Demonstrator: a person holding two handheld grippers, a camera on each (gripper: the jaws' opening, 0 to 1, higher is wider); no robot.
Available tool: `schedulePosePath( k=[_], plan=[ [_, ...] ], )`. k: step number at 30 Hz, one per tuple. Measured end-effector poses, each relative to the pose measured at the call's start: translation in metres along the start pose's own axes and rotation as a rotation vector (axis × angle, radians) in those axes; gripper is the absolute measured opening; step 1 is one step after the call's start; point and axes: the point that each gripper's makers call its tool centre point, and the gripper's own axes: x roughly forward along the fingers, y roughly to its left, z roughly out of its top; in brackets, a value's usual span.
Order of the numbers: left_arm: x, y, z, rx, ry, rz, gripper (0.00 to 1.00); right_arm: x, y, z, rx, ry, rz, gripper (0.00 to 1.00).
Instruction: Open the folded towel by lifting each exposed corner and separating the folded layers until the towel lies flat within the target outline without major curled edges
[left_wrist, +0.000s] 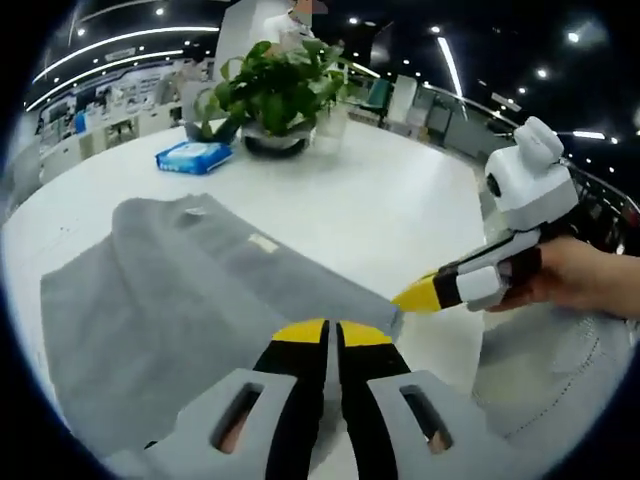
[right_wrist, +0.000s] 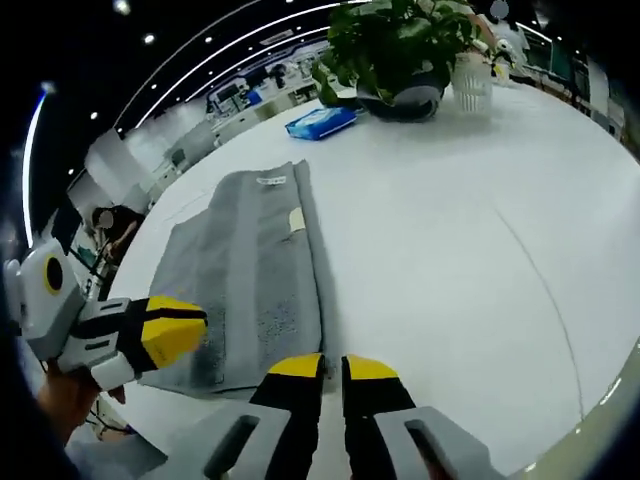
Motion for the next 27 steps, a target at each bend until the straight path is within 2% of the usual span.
schedulePosePath(
  k=[5,8,15,17,20,23,27],
  plan=[
    [0.018,-0.015,-0.014,0.024,0.045,-0.038,0.02,0.002,-0.004,0.001,0.035,-0.003,0.012,0.0],
    [0.023,-0.023,-0.015,0.014,0.047,-0.065,0.02,0.001,0.0,0.0,0.064,-0.005,0.035,0.0],
    [0.03,-0.03,-0.016,0.049,0.054,-0.088,0.03,0.001,0.003,0.001,0.059,-0.004,0.047,0.0],
    [0.032,-0.032,-0.016,0.071,0.053,-0.094,0.05,0.0,0.004,0.001,0.063,-0.007,0.051,0.0],
    [0.035,-0.035,-0.014,0.164,0.046,-0.089,0.1,0.0,0.005,0.002,0.072,-0.008,0.057,0.0],
    [0.04,-0.042,-0.018,0.181,0.06,-0.106,0.11,0.0,0.005,0.002,0.076,-0.009,0.059,0.0],
    [0.045,-0.04,-0.02,0.199,0.074,-0.078,0.11,-0.001,0.006,0.001,0.075,-0.008,0.062,0.0]
  ],
)
